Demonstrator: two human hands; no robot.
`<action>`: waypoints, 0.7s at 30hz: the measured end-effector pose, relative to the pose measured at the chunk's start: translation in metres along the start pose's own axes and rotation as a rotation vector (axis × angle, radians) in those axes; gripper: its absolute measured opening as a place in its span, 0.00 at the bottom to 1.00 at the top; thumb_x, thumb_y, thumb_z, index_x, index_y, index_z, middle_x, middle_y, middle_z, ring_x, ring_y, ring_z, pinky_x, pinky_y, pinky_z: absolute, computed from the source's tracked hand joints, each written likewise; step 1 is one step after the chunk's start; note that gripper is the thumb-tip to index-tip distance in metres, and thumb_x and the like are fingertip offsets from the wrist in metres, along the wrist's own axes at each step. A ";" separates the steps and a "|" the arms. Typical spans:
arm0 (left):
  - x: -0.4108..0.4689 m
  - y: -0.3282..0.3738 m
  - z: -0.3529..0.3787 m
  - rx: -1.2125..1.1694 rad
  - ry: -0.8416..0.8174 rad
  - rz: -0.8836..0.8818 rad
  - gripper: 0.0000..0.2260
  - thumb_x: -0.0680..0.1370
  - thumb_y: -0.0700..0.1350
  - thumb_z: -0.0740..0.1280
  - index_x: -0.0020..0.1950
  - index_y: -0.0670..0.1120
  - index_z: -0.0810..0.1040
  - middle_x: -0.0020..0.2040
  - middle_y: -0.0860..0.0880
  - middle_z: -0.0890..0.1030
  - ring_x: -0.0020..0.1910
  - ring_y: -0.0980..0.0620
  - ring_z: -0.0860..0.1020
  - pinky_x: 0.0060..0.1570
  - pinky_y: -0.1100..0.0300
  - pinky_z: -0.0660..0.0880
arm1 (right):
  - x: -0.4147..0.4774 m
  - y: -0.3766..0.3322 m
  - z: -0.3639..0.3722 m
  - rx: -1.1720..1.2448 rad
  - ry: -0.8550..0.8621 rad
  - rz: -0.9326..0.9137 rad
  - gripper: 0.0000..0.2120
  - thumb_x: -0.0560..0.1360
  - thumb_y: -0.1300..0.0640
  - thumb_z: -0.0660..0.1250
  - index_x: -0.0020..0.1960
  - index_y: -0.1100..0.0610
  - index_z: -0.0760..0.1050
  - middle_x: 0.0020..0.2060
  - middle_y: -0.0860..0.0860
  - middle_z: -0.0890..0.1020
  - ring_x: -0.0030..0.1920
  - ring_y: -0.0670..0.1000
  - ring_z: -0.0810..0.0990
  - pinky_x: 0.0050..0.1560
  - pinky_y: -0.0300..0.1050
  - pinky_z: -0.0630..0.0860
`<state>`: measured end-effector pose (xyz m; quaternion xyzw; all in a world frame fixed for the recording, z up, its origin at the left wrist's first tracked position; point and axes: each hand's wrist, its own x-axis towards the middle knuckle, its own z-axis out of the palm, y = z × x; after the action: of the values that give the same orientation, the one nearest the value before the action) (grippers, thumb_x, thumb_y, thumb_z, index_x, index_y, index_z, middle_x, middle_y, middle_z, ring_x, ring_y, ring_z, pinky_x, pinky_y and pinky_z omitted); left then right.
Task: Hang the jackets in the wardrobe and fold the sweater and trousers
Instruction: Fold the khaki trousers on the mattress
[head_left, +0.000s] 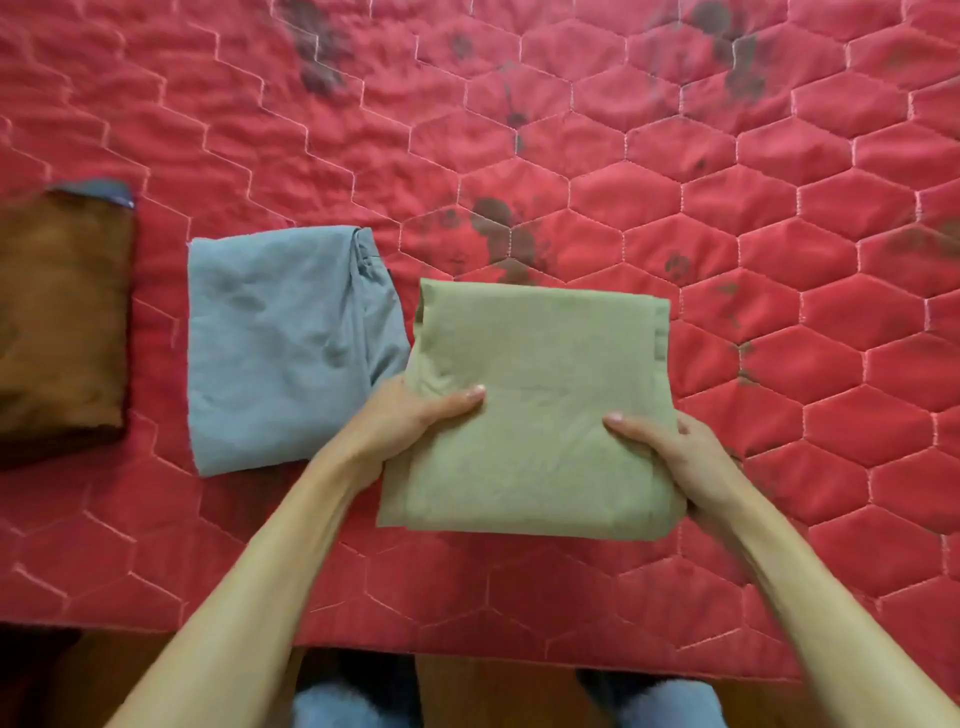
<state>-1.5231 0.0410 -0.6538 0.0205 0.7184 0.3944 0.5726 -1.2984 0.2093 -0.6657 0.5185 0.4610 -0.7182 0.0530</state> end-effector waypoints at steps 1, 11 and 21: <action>-0.008 0.008 -0.025 -0.010 0.029 0.042 0.12 0.73 0.47 0.75 0.55 0.47 0.82 0.50 0.52 0.87 0.48 0.55 0.85 0.47 0.62 0.80 | 0.002 -0.010 0.023 0.025 -0.040 -0.029 0.19 0.71 0.52 0.74 0.59 0.59 0.81 0.52 0.53 0.87 0.52 0.53 0.86 0.51 0.46 0.79; 0.020 -0.009 -0.241 0.438 0.685 0.042 0.31 0.79 0.67 0.55 0.67 0.42 0.74 0.61 0.39 0.80 0.59 0.38 0.78 0.60 0.46 0.73 | 0.078 -0.070 0.250 -0.667 -0.046 -0.290 0.31 0.74 0.39 0.69 0.70 0.53 0.69 0.65 0.49 0.78 0.65 0.50 0.76 0.66 0.52 0.73; 0.086 -0.051 -0.230 1.379 0.546 0.749 0.26 0.82 0.52 0.50 0.81 0.49 0.56 0.82 0.46 0.51 0.81 0.45 0.49 0.76 0.38 0.49 | 0.126 -0.031 0.342 -1.548 0.078 -0.865 0.33 0.77 0.48 0.53 0.79 0.62 0.59 0.79 0.57 0.58 0.80 0.56 0.56 0.77 0.56 0.46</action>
<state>-1.7242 -0.0781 -0.7460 0.5081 0.8583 0.0213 0.0681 -1.6110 0.0322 -0.7341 0.1417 0.9745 -0.1441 0.0971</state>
